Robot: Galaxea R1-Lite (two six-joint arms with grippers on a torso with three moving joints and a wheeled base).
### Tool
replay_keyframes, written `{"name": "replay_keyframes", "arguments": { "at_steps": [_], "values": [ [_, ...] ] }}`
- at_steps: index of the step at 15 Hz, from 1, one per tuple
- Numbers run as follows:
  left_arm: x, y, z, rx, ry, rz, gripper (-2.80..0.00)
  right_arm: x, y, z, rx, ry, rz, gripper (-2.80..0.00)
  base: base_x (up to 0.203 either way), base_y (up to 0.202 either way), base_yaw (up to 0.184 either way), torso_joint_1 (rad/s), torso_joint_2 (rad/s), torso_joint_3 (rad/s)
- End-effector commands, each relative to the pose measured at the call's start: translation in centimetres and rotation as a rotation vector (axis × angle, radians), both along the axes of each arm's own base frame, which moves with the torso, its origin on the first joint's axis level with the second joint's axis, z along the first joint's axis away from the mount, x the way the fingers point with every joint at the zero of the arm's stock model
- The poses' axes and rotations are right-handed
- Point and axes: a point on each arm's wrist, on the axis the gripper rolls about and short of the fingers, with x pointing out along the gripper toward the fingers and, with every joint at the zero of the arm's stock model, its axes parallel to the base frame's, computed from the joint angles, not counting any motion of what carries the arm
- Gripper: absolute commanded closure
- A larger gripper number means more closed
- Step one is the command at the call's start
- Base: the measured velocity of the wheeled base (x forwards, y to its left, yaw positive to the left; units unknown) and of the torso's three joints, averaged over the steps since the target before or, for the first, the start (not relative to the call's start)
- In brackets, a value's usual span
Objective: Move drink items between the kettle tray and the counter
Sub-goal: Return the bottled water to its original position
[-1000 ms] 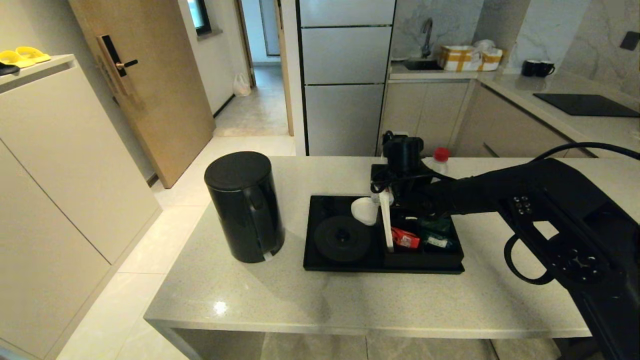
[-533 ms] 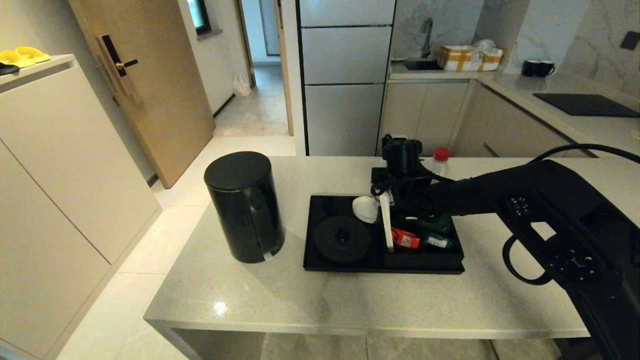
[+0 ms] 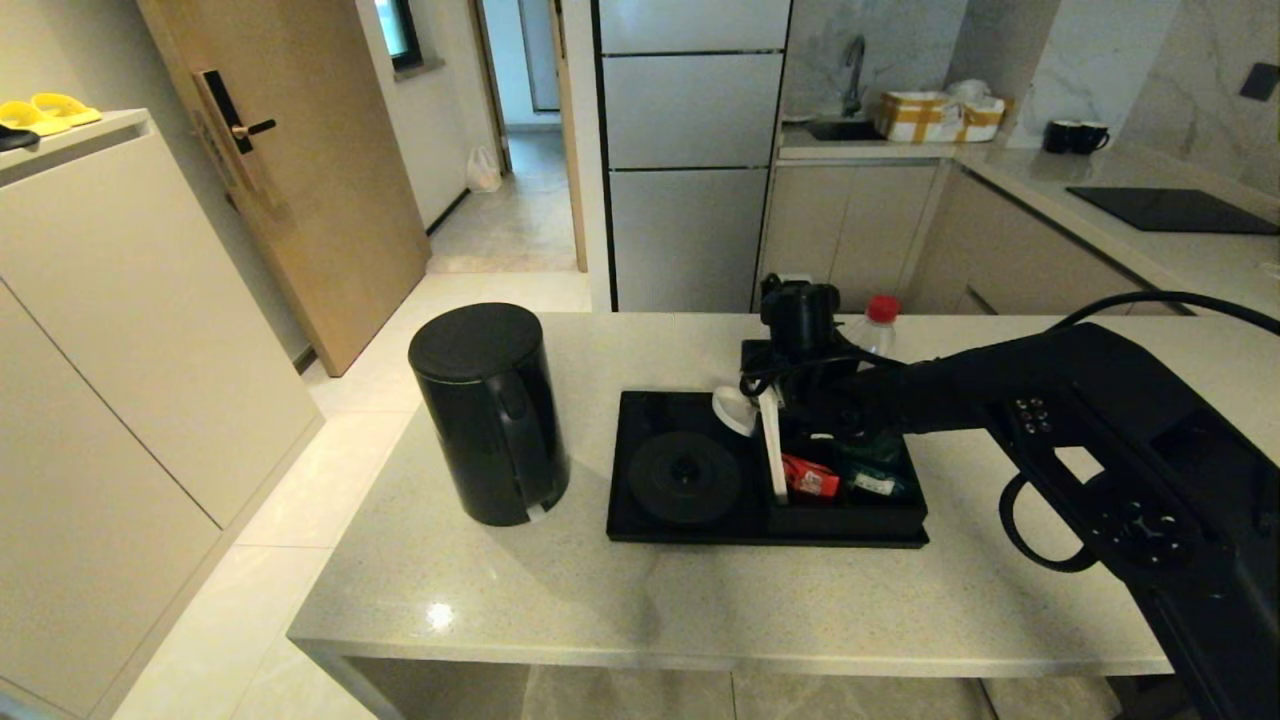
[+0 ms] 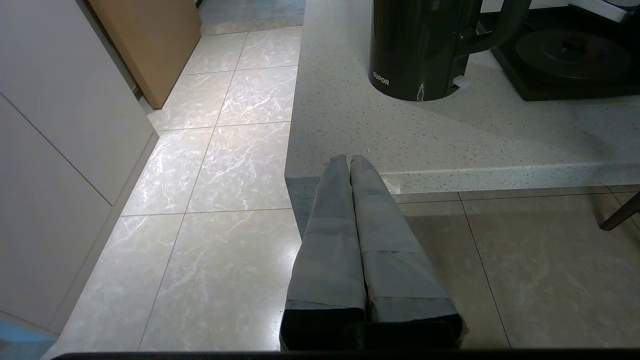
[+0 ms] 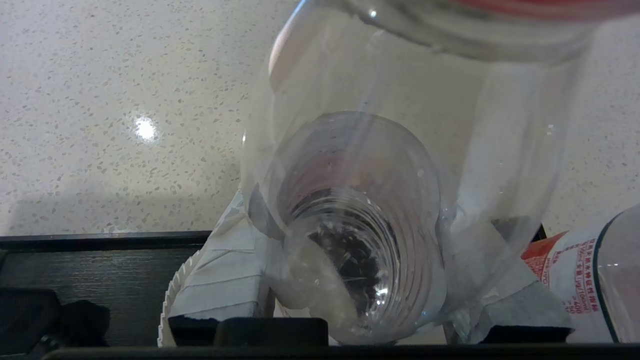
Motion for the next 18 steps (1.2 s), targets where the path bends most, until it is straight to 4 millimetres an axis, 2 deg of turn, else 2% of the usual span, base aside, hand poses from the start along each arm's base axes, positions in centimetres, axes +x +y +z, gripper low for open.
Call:
{"name": "replay_keyframes", "arguments": {
  "at_steps": [1,5,7,11,17,18],
  "values": [
    [0.0,0.0,0.0,0.000,0.000,0.001,0.00,-0.4,-0.1,1.1,0.013,-0.019,-0.003,0.00,0.000,0.000,0.000,0.000,0.00,0.000],
    [0.0,0.0,0.0,0.000,0.000,0.000,0.00,-1.8,0.6,3.2,0.053,-0.055,0.012,0.00,0.000,0.000,0.000,0.000,0.00,0.000],
    [0.0,0.0,0.0,0.000,0.001,-0.001,0.00,-2.2,1.2,3.4,0.066,-0.057,0.023,0.00,0.000,0.000,0.000,0.000,0.00,0.000],
    [0.0,0.0,0.0,0.000,0.001,0.000,0.00,-2.8,2.1,2.7,0.060,-0.034,0.042,0.00,0.000,0.000,0.000,0.000,0.00,0.000],
    [0.0,0.0,0.0,0.000,0.000,0.001,0.00,-3.7,4.5,-0.6,0.023,0.032,0.089,0.00,0.000,0.000,0.000,0.000,0.00,0.000],
    [0.0,0.0,0.0,0.000,0.000,0.001,0.00,-3.7,4.5,-0.6,0.021,0.032,0.089,0.00,0.000,0.000,0.000,0.000,0.00,0.000]
  ]
}}
